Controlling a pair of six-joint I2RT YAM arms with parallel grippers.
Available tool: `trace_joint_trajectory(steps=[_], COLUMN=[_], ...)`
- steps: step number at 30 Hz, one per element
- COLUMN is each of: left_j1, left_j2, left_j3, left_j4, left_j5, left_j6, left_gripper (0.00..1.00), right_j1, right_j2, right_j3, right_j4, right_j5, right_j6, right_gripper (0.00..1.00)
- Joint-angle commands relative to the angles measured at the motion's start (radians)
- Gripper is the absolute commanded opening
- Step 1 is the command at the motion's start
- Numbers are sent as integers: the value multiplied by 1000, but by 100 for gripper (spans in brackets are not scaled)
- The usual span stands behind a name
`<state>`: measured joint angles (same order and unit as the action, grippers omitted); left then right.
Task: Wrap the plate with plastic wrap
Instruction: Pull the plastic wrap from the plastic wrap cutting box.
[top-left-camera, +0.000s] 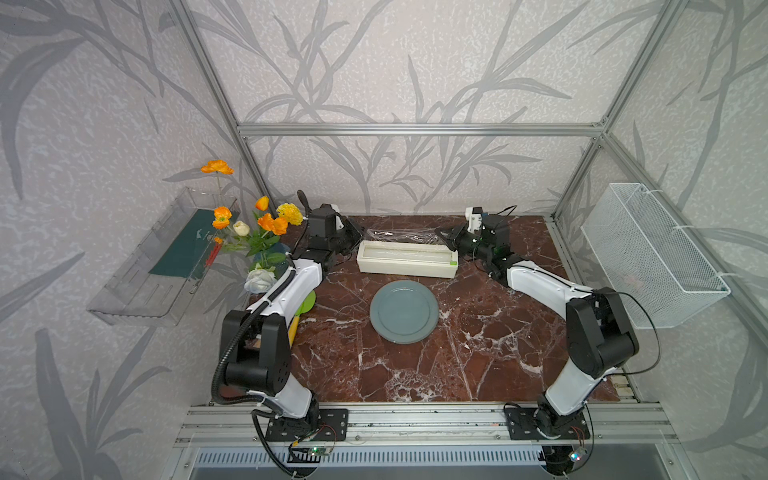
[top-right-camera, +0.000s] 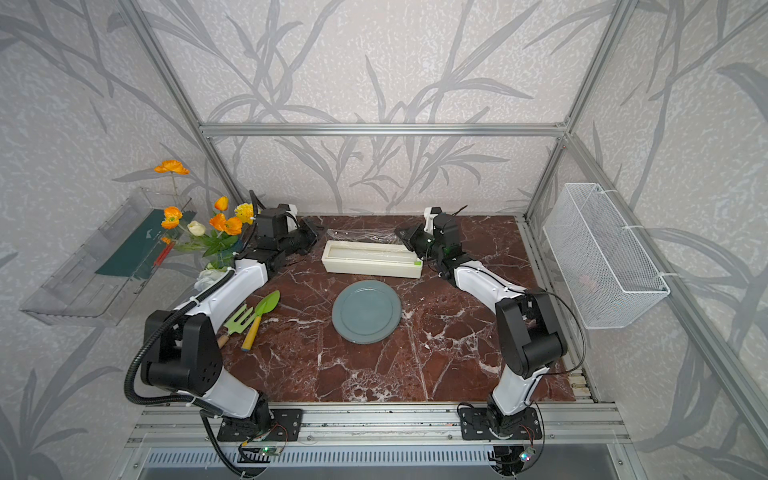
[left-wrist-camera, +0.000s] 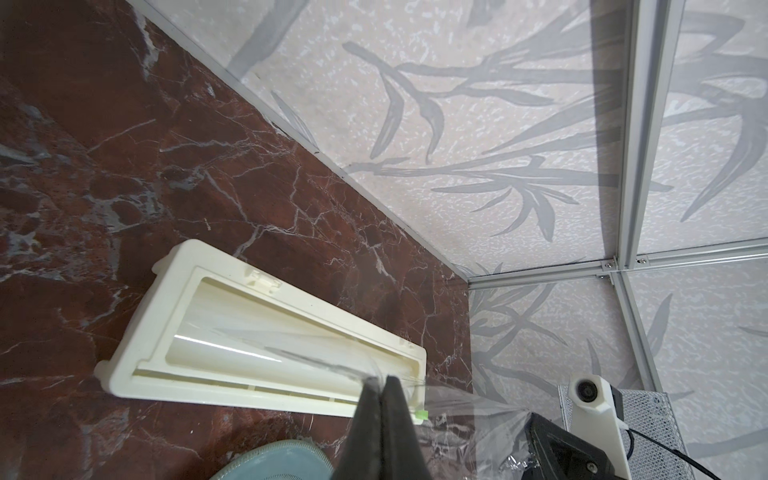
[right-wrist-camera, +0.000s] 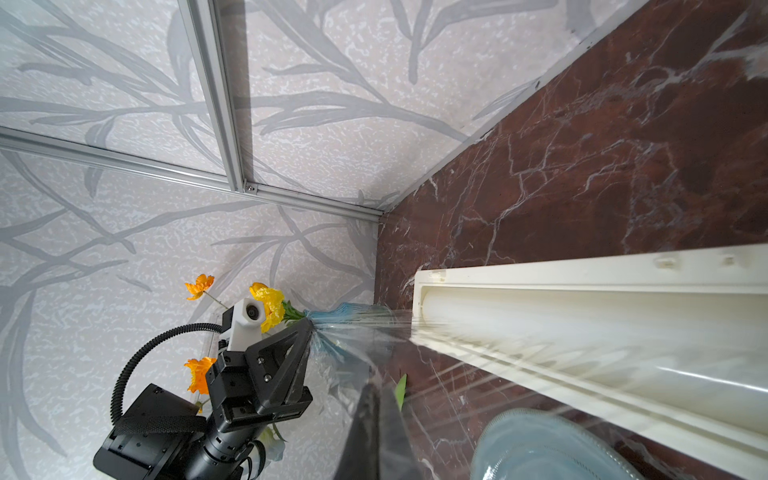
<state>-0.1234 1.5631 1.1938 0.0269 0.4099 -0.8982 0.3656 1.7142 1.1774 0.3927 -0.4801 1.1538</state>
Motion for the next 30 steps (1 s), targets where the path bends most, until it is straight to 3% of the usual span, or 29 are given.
trace_joint_trajectory(steps=[1,12,19,23,30], left_j1=[7,-6,-19,-29,-33], left_j2=[-83,-301,-325,-243,-41], left_j3=[-17,-254,-394,-435,-358], left_j4=[-12,-35,-3,97,200], left_j5=[-33,-65,-88,-78,-34], left_j6=[37,33,63,52,41], left_gripper=[0,0,0,0,0], right_j1=[1,101,123,96,34], right_j2=[-79,-178,-67,80,321], right_j3=[14,-241,-398,-340,-120], right_j4=[6,53,171,195,189], right_j5=[-24,-36,4,27,34], right_j6=[-34,-67,-87,-146,-173], right_gripper=[0,0,0,0,0])
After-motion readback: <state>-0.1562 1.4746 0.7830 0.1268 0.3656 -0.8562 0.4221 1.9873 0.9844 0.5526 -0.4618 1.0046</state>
